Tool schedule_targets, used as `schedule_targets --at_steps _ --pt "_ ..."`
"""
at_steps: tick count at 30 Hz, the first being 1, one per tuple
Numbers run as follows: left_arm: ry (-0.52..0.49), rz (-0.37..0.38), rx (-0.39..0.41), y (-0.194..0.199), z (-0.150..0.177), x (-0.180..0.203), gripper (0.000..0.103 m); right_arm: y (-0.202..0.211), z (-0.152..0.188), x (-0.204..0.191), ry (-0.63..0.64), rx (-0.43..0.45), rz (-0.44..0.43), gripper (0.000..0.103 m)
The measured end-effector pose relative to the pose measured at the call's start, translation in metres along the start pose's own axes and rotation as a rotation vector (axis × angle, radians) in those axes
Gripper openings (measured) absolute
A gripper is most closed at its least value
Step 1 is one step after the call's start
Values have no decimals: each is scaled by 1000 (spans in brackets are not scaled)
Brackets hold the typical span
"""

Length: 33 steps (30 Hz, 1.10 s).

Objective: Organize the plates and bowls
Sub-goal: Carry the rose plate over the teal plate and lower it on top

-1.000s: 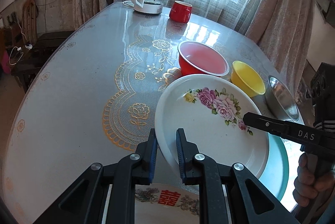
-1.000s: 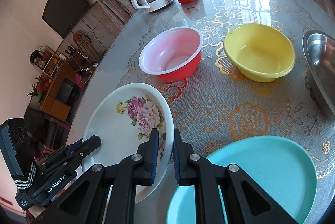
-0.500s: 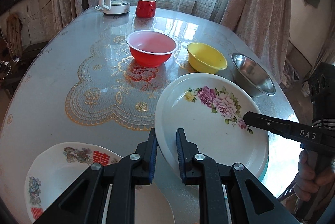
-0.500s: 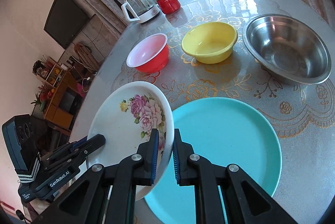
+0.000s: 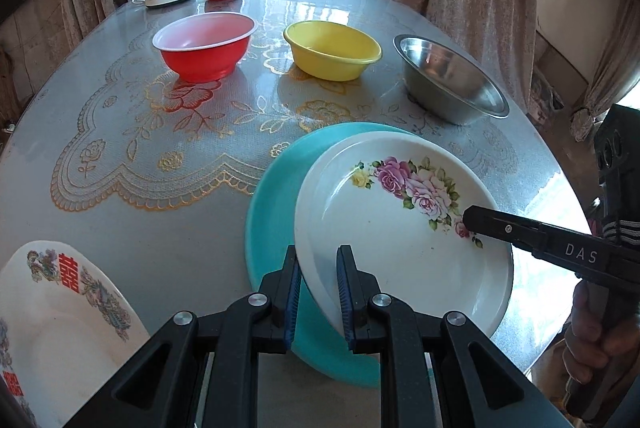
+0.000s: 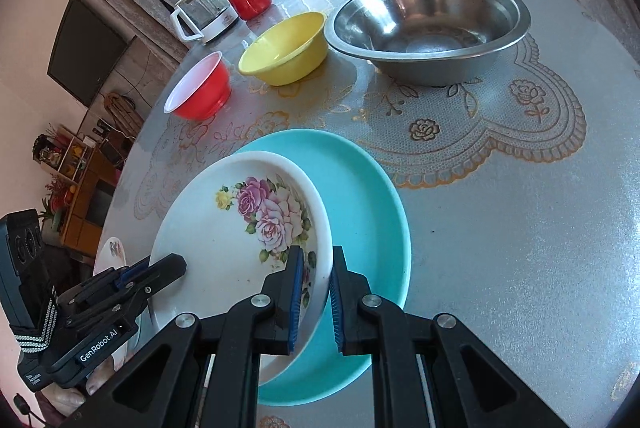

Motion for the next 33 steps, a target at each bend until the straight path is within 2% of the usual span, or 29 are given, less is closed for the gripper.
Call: schedule_targets --at_steps 5,12,18,28,33 --pt "-10 -18 -12 -8 4 2 18 -6 2 7 32 3 29 13" --pt "22 -30 12 -10 5 -4 18 -10 3 1 165 48 77 14" --pt "6 -55 47 -8 7 -2 19 -11 4 -6 254 79 127 18" --pt "15 -53 65 -7 8 -4 19 -11 7 -11 294 111 170 20" --pt "-13 -97 86 -4 10 -1 21 -9 8 -13 308 126 200 21"
Point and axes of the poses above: each gripper's, at about its wrist camera, not at the fingertips, and y roughly against the way its jaws point, x to its right, z to its underside, the point moved 7 cm from there along -y, roughly the way its jaws point, and after that the axes turned 10 degrees about x, right-handed, at the moved point
